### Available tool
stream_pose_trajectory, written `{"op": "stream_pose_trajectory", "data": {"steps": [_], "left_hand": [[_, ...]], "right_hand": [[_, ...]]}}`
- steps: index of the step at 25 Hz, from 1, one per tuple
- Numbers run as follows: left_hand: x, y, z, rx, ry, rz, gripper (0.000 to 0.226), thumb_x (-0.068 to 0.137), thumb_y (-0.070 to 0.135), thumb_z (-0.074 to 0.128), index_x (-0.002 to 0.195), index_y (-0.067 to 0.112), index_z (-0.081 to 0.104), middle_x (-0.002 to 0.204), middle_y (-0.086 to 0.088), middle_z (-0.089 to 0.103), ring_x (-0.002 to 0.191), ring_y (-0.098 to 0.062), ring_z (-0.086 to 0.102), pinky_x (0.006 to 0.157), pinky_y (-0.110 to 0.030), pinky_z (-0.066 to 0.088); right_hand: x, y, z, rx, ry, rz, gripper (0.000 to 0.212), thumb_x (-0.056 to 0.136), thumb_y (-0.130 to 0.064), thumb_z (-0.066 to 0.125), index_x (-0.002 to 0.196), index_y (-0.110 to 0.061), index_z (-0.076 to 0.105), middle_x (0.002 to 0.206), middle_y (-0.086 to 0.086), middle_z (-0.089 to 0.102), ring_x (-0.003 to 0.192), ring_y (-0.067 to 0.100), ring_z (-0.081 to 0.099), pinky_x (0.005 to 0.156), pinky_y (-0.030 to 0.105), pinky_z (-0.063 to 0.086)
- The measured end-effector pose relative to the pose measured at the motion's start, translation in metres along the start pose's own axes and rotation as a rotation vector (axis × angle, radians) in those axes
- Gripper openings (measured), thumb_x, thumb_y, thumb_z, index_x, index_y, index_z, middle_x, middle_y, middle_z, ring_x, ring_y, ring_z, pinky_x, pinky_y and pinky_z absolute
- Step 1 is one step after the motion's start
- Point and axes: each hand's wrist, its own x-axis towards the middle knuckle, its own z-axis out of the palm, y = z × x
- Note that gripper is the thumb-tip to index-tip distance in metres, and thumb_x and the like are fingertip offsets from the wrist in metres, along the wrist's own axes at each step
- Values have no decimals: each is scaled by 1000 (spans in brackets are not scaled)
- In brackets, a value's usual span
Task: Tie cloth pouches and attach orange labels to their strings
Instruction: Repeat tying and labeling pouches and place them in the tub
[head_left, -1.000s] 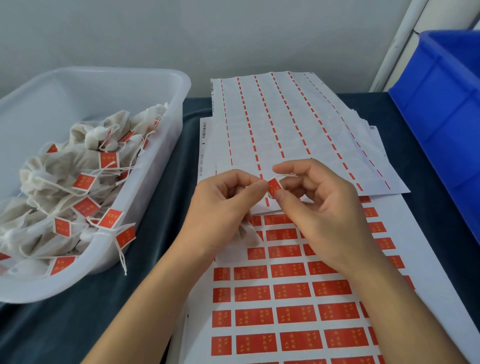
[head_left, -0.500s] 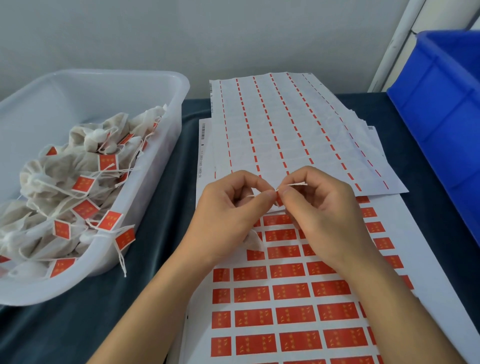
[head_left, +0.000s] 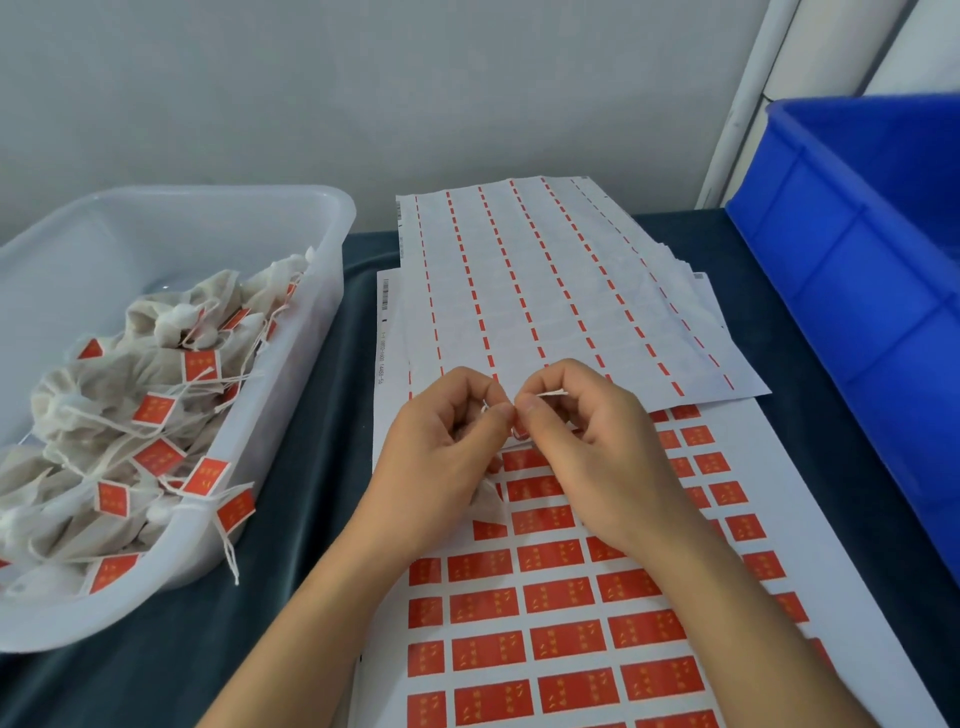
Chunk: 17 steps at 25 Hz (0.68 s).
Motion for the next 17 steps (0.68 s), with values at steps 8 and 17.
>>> {"op": "stream_pose_trajectory", "data": {"steps": [8,17], "left_hand": [[-20,9,-24,620,65,10,18,88,66,57,99,52,57,97,27,60,90,10,63,62,-10,52],[-76,47,-68,404,445,271,3,100,31,67,98,32,69,86,16,72,83,-9,73,70,-28,60]], "right_hand": [[0,-6,-4,-36,71,-91,2,102,-37,57,101,-35,58,97,-22,62,96,0,63,74,7,50],[-3,-90,26,74,-196,-312,8,104,-33,54,100,-40,55,88,-15,72,84,5,73,70,16,59]]}}
